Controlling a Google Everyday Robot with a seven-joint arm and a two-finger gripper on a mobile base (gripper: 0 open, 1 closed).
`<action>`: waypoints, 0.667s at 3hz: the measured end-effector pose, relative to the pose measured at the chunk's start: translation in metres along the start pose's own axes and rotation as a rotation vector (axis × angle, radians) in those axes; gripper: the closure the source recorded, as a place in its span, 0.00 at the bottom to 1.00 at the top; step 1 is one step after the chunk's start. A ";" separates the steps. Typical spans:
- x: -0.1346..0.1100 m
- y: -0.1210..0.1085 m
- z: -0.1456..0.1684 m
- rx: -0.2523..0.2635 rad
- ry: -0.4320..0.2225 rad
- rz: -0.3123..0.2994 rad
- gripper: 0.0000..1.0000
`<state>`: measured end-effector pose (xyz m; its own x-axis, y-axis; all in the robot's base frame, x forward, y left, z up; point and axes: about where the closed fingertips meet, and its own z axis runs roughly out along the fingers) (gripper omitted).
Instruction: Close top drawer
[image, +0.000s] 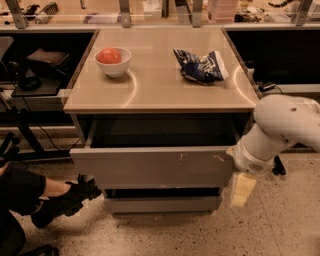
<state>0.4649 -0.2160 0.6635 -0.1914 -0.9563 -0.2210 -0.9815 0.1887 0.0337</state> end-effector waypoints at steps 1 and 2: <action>-0.012 -0.027 -0.025 0.064 -0.026 -0.004 0.00; -0.012 -0.026 -0.024 0.063 -0.025 -0.004 0.00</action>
Offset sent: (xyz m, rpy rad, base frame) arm 0.0282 0.0012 0.0247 0.0126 -0.0635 -0.0098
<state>0.4927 -0.2148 0.6887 -0.1862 -0.9513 -0.2455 -0.9796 0.1991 -0.0283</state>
